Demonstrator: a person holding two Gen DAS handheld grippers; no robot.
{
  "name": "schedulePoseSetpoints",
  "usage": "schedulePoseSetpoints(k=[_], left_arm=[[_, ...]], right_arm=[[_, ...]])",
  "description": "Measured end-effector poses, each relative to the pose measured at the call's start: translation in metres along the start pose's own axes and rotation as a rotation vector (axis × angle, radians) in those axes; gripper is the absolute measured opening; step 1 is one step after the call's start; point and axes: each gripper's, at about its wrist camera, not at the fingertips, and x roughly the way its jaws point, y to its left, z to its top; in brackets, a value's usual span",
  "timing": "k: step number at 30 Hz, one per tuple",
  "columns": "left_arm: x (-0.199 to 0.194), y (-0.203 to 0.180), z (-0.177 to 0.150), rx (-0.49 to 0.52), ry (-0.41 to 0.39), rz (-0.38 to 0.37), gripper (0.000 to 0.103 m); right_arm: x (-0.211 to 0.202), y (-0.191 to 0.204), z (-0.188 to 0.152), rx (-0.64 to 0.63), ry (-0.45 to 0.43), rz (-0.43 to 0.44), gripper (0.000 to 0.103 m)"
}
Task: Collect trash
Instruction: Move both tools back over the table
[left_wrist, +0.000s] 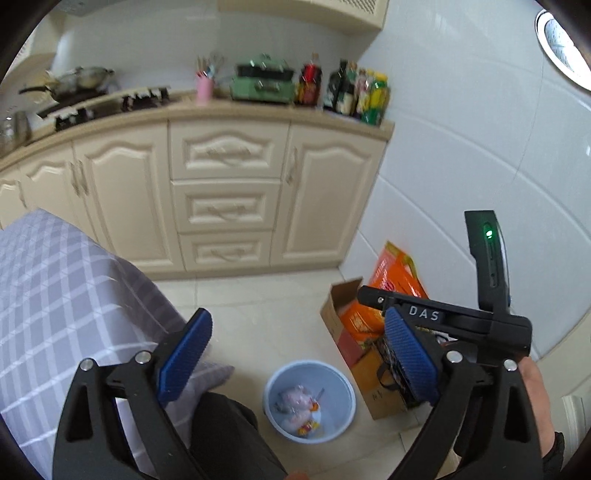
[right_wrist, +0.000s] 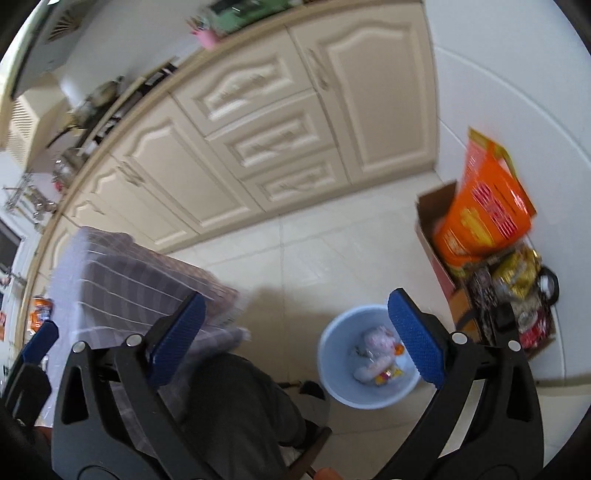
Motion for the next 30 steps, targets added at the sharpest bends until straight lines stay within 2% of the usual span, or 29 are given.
schedulePoseSetpoints(k=[9,20,24,30], left_arm=[[-0.071,0.047,0.015,-0.076,-0.122,0.085,0.093],[-0.148,0.112,0.009,-0.159,-0.240,0.218,0.093],[-0.180,0.139,-0.001,-0.194,-0.282,0.294,0.093],[-0.218,0.189,-0.026,-0.279,-0.298,0.429,0.093]], right_arm=[[-0.029,0.087,0.012,-0.128,-0.065,0.114,0.097],[-0.050,0.200,0.007,-0.294,-0.094,0.261,0.097],[-0.053,0.245,-0.003,-0.367,-0.086,0.322,0.097],[-0.043,0.313,-0.032,-0.483,-0.034,0.406,0.097]])
